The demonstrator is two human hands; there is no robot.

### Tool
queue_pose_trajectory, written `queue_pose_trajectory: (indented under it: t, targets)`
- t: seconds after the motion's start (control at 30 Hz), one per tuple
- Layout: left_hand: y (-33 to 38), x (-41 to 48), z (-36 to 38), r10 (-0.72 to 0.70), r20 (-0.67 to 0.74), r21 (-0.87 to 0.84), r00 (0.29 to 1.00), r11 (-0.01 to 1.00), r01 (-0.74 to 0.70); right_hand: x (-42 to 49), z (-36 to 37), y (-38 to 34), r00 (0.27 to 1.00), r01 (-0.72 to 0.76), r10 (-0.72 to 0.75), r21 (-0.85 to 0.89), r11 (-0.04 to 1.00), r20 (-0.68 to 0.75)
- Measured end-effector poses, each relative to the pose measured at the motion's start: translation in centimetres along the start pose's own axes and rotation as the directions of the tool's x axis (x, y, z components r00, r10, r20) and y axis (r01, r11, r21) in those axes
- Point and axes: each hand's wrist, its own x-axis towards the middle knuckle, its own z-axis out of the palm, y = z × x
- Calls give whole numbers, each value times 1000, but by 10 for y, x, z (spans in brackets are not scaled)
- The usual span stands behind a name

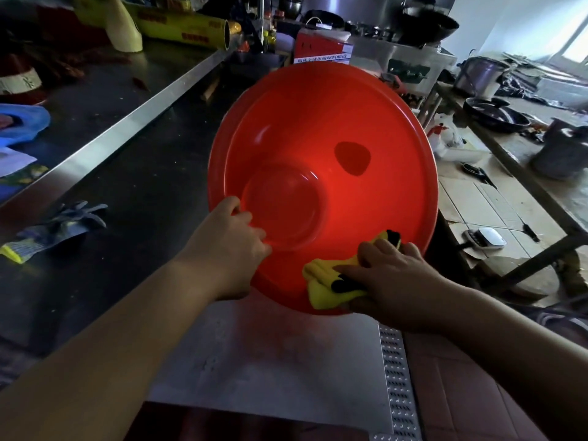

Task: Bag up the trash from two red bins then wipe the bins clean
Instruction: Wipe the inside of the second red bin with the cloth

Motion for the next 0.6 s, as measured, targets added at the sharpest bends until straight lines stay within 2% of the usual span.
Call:
queue_pose_trajectory:
  t: [0.07, 0.1, 0.2, 0.3, 0.37, 0.47, 0.6]
  targets:
    - [-1, -1, 1, 31, -3, -14, 1000, 999, -31, 21, 6, -2, 964, -41, 32, 29, 999, 263]
    - [0, -2, 2, 51, -3, -10, 999, 999, -51, 33, 12, -4, 941, -49, 33, 39, 998, 336]
    - [3, -3, 4, 89, -11, -28, 996, 996, -90, 70, 45, -2, 922, -77, 42, 76, 994, 385]
    - [5, -2, 8, 130, -115, -4, 985, 991, -131, 109, 75, 5, 901, -101, 64, 63, 993, 429]
    - [4, -3, 8, 146, -185, -48, 972, 986, -157, 134, 89, 7, 888, -148, 112, 46, 988, 447]
    - [9, -2, 8, 113, -248, -13, 962, 993, -119, 166, 109, 7, 869, -239, 177, 78, 968, 463]
    - [9, 2, 4, 122, -278, -11, 953, 991, -130, 181, 117, 3, 865, -252, 191, 72, 965, 464]
